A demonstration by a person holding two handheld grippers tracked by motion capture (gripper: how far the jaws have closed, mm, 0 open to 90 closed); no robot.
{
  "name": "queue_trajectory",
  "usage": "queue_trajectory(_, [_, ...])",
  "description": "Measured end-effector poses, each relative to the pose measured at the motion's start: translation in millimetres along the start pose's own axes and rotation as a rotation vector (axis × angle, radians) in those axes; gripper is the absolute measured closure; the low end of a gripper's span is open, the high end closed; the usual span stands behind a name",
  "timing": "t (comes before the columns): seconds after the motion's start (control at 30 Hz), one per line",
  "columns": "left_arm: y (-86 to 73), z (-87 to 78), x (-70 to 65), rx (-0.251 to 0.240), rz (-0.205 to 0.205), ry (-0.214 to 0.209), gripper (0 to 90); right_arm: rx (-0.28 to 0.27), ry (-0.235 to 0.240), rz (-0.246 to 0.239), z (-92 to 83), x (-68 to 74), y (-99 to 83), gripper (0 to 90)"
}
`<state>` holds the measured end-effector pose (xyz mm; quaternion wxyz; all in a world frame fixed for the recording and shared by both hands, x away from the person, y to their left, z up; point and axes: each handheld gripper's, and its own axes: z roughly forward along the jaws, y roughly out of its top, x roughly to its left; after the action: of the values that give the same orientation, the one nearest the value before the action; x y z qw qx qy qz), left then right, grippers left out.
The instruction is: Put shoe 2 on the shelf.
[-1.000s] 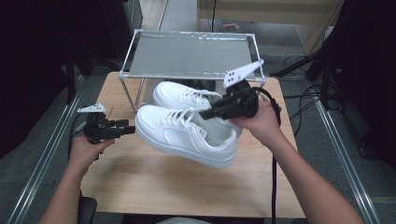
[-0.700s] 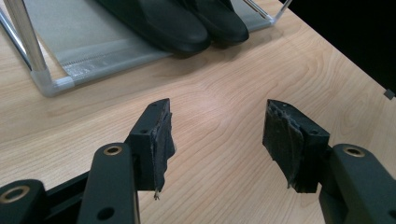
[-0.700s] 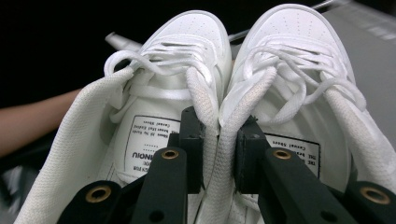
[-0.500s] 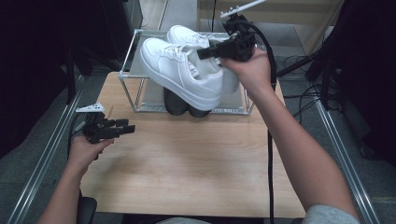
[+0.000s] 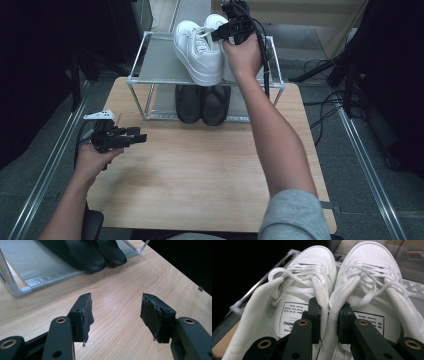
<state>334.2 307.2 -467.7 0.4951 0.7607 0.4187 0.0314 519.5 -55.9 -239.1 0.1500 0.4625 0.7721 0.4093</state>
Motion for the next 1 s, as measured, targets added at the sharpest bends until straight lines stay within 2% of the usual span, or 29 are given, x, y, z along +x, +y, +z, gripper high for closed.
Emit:
queue_trajectory(0.13, [0.2,0.9,-0.7,0.001,0.007,-0.01,43.1,-0.006,-0.079,0.069,19.9,2.8,3.4,78.4])
queue_trajectory(0.27, [0.4,1.7,-1.7,0.003,0.008,-0.018,43.1,-0.031,-0.139,0.132,32.5,5.5,5.7,78.3])
queue_trajectory(0.37, [0.9,2.4,-2.6,0.001,0.019,-0.016,43.1,-0.026,-0.19,0.145,39.9,9.3,7.7,77.6])
queue_trajectory(0.4, [1.2,2.3,-3.4,-0.001,0.023,-0.013,43.2,-0.026,-0.22,0.134,43.1,11.7,7.4,77.6])
queue_trajectory(0.53, [3.9,-0.6,-10.9,-0.048,0.07,-0.01,43.9,-0.027,-0.301,0.141,55.3,21.8,2.2,77.5])
queue_trajectory(0.6, [4.5,-0.8,-13.3,-0.053,0.085,-0.013,44.1,-0.014,-0.315,0.153,60.0,23.3,-0.4,77.1])
queue_trajectory(0.67, [4.3,0.7,-13.7,-0.043,0.085,-0.011,44.1,-0.035,-0.307,0.183,61.7,22.5,-4.6,76.3])
queue_trajectory(0.73, [4.1,2.2,-13.2,-0.032,0.082,-0.012,44.1,-0.037,-0.313,0.166,62.3,23.8,-4.8,75.3])
queue_trajectory(0.83, [4.2,4.1,-13.1,-0.023,0.079,-0.015,44.1,-0.037,-0.312,0.165,62.4,24.4,-5.5,72.9])
queue_trajectory(1.0, [5.0,5.5,-14.0,-0.02,0.088,-0.014,44.1,-0.03,-0.325,0.127,63.6,25.7,-6.9,67.1])
